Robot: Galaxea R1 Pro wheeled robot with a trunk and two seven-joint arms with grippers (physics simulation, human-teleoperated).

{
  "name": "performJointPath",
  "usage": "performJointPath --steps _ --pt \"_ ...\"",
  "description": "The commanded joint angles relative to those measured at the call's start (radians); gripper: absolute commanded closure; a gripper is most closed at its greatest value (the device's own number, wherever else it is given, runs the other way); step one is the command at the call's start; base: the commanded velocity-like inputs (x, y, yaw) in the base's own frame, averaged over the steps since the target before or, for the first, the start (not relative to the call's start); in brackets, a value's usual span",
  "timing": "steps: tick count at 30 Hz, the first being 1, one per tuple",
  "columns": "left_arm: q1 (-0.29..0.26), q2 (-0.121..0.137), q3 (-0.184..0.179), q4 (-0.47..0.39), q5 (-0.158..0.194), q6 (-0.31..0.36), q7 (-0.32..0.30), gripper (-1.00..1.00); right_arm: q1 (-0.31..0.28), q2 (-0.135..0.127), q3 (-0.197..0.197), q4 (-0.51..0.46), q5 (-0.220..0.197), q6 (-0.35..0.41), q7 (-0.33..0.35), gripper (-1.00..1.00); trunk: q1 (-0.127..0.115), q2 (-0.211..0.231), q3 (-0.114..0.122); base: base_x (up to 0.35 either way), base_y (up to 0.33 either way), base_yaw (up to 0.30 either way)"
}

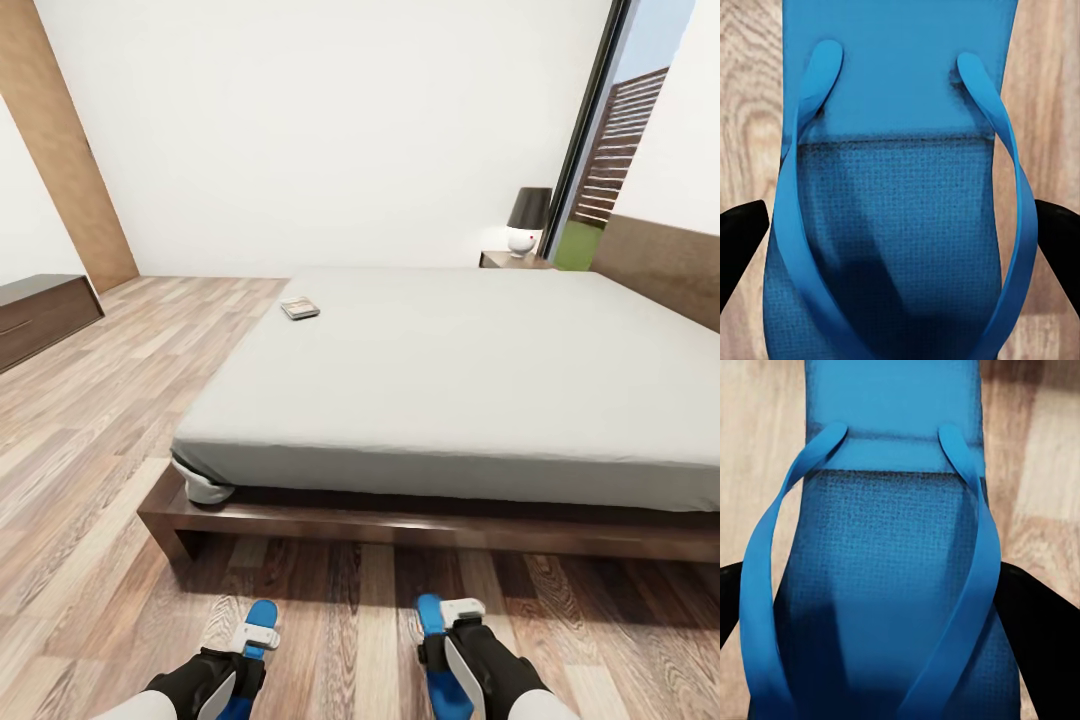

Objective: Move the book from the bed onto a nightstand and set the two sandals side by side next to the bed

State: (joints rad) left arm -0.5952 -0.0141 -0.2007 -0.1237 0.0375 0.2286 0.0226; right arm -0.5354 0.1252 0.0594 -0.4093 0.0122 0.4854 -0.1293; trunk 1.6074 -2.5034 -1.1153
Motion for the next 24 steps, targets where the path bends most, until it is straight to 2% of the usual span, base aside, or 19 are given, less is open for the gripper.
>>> performJointPath --steps 1,3,6,11,14,15,19,24 --pt "0.0 0.0 -0.007 -0.002 0.004 0.005 0.002 1.0 0.0 -0.007 0.005 -0.003 0.005 0.007 0.039 1.0 0.0 0.0 -0.001 0.0 0.0 0.0" --pt "0.0 0.0 -0.007 -0.002 0.004 0.005 0.002 1.0 0.0 -0.016 0.004 -0.005 0.006 0.007 0.083 1.0 0.0 0.0 -0.001 0.0 0.0 0.0" --pt "0.0 0.0 -0.007 -0.002 0.005 0.006 0.002 1.0 0.001 -0.054 0.004 -0.026 0.005 0.008 0.184 1.0 0.0 0.0 -0.001 0.0 0.0 0.0" --pt "0.0 0.0 -0.007 -0.002 0.004 0.005 0.002 1.0 0.002 -0.099 0.002 -0.036 0.002 0.008 0.248 1.0 0.0 0.0 -0.001 0.0 0.0 0.0" --pt "0.0 0.0 -0.006 -0.002 0.005 0.005 0.002 1.0 0.003 -0.132 0.0 -0.039 0.002 0.009 0.312 1.0 0.0 0.0 -0.001 0.0 0.0 0.0" --pt "0.0 0.0 -0.007 -0.002 0.005 0.005 0.002 1.0 0.003 -0.147 0.0 -0.039 0.002 0.009 0.353 1.0 0.0 0.0 -0.001 0.0 0.0 0.0" --pt "0.0 0.0 -0.007 -0.001 0.005 0.005 0.002 1.0 0.002 -0.173 0.0 -0.04 0.003 0.009 0.451 1.0 0.0 0.0 -0.001 0.0 0.0 0.0" --pt "0.0 0.0 -0.007 -0.002 0.004 0.005 0.002 1.0 0.002 -0.182 0.0 -0.047 0.004 0.01 0.518 1.0 0.0 0.0 -0.001 0.0 0.0 0.0"
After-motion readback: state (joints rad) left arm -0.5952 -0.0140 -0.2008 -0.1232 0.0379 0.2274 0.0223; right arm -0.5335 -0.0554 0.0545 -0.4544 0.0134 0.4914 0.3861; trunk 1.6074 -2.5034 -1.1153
